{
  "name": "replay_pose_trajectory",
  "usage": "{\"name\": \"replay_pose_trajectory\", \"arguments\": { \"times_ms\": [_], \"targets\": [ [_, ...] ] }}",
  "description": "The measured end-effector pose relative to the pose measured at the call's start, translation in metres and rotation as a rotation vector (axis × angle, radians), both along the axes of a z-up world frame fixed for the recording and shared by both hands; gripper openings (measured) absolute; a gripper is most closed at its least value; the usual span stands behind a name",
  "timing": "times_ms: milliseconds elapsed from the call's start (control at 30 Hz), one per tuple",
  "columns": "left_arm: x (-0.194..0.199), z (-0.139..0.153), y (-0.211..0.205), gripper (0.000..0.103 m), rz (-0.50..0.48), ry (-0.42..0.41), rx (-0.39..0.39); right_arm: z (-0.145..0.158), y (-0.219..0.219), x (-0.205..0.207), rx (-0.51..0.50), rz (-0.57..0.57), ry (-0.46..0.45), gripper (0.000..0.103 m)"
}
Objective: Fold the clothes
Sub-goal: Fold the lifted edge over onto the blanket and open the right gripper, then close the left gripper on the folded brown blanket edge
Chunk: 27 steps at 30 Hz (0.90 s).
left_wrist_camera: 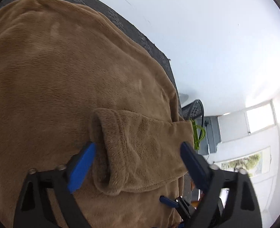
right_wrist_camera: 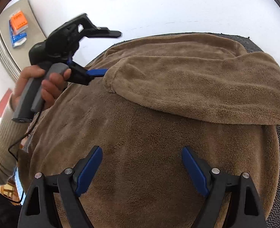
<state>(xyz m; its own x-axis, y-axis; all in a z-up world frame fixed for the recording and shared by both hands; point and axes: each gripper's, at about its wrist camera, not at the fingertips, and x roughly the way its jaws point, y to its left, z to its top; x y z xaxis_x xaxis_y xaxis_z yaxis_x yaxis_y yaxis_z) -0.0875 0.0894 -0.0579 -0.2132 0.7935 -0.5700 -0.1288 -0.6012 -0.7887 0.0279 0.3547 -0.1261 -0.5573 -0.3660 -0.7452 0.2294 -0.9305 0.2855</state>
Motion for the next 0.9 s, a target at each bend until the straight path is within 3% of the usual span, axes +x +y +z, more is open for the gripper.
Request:
{"name": "replay_pose_trajectory", "arguments": {
  "times_ms": [433,567,733,900],
  "targets": [
    [-0.005,-0.011,0.023,0.068,-0.067,-0.004,-0.049,-0.001,-0.012,0.0,0.052,0.043,0.001,0.102],
    [-0.002,-0.013,0.024,0.068,-0.063,0.014,-0.09,-0.002,-0.017,0.0,0.093,0.047,-0.001,0.102],
    [0.005,-0.011,0.037,0.07,-0.086,0.103,-0.18,-0.003,-0.027,0.001,0.174,0.052,-0.003,0.102],
    [0.014,-0.008,0.048,0.082,-0.125,0.185,-0.246,-0.007,-0.044,0.003,0.301,0.062,-0.006,0.103]
  ]
}}
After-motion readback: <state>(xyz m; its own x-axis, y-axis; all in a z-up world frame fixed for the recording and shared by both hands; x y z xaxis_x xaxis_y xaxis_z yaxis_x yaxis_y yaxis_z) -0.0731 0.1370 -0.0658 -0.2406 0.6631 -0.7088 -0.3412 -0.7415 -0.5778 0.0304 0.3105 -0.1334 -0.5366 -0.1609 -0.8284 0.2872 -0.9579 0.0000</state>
